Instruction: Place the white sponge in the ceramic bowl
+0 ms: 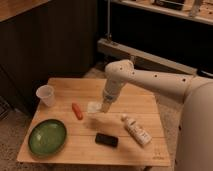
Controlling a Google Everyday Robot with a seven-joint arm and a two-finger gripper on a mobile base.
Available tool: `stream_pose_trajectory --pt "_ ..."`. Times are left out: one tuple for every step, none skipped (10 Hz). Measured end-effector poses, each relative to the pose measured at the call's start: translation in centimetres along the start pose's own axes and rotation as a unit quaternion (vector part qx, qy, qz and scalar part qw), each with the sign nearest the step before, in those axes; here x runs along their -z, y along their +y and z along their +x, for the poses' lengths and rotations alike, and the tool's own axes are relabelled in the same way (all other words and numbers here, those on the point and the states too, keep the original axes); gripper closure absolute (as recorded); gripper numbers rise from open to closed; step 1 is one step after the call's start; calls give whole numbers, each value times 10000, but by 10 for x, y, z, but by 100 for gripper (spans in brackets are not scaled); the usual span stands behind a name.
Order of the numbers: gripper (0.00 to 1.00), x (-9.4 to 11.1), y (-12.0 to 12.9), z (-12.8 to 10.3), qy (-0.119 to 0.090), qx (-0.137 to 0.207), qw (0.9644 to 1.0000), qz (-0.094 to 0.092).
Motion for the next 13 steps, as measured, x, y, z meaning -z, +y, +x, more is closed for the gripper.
stream_pose_trajectory --pt "96 0 11 -4 8 7 10000 -8" --pt "96 0 25 -12 21 31 10000 -13" --pt "96 -1 36 -20 36 68 10000 -25" --pt "96 1 43 -24 48 114 9999 -35" --pt "96 5 47 -23 84 127 9999 -51" --pt "96 3 55 -26 129 162 9997 -85" --pt "96 -1 63 -33 141 232 9996 -97" --pt "96 -4 70 -35 170 264 9995 -90" --pt "96 -4 73 -36 187 284 9994 -81" --pt "96 -4 76 -39 204 327 9992 -73" --pt "96 -6 81 -40 239 361 9990 -76" --pt "96 -8 91 -45 263 420 9988 -64" --pt "96 -11 97 -49 280 460 9985 -64"
